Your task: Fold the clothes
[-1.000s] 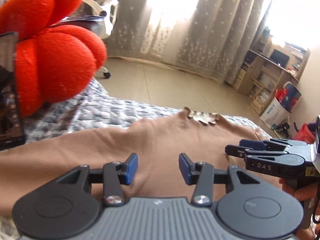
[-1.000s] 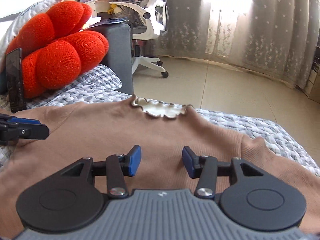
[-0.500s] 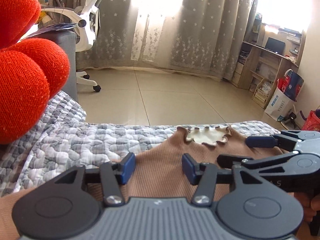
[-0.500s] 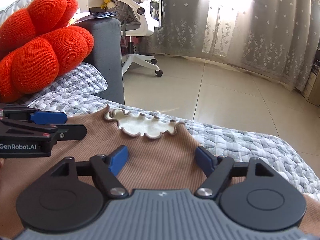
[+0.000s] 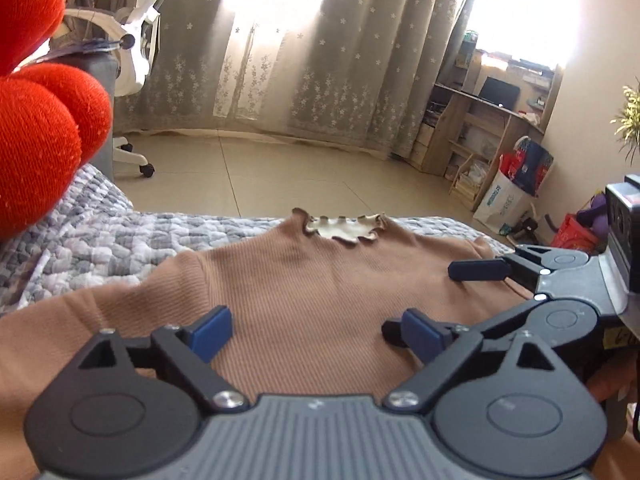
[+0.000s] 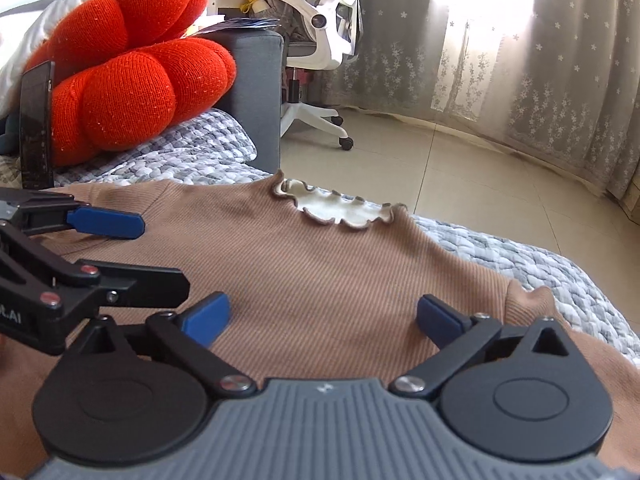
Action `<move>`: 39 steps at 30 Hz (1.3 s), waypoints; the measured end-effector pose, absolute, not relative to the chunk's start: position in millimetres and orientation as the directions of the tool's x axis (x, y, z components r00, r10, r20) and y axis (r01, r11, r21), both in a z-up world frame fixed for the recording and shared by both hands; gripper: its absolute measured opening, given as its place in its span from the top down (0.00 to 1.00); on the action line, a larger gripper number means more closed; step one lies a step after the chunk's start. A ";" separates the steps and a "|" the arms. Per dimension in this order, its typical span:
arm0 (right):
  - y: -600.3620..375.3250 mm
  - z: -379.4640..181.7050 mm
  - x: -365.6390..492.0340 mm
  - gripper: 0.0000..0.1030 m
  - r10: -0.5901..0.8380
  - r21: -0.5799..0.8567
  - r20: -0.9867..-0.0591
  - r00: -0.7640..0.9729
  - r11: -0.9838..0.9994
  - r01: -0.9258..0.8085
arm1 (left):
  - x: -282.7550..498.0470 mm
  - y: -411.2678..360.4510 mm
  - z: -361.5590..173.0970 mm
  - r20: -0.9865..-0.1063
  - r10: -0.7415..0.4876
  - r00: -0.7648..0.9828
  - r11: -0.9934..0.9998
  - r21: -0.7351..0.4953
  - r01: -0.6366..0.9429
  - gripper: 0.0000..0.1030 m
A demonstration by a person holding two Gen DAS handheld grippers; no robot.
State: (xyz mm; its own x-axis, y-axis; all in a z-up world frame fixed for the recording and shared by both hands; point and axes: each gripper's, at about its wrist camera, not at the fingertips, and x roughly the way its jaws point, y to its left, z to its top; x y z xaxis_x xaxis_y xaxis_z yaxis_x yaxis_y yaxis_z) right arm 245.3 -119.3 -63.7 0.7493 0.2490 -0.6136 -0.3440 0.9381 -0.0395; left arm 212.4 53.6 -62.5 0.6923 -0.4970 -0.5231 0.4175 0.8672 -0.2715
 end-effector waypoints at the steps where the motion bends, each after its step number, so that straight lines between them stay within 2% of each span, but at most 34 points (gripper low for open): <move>1: -121.0 -64.2 246.6 0.00 0.256 -0.027 -0.616 0.745 0.938 -0.344 | 212.7 53.6 -63.2 -0.520 -0.507 0.688 0.861 -0.279 0.424 0.00; 15: -130.0 -62.8 217.1 0.00 0.208 -0.023 -0.631 0.748 0.958 -0.286 | 177.9 43.2 -62.3 -0.565 -0.419 0.711 0.906 -0.203 0.372 0.00; 21: -136.6 -63.6 180.1 0.00 0.174 -0.019 -0.625 0.761 0.971 -0.239 | 145.9 23.7 -63.5 -0.626 -0.292 0.723 0.935 -0.028 0.354 0.00; 39: -157.8 -65.7 94.2 0.00 0.123 -0.021 -0.602 0.789 0.985 -0.170 | 44.4 47.4 -63.7 -0.611 -0.259 0.749 0.952 -0.029 0.305 0.00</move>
State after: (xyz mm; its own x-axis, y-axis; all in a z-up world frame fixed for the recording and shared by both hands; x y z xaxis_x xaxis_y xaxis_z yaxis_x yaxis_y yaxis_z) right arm 94.2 -157.8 -65.7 0.7890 0.1232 -0.6019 -0.1702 0.9852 -0.0214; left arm 44.4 47.4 -63.7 0.7485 -0.2585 -0.6107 0.3051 0.9519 -0.0289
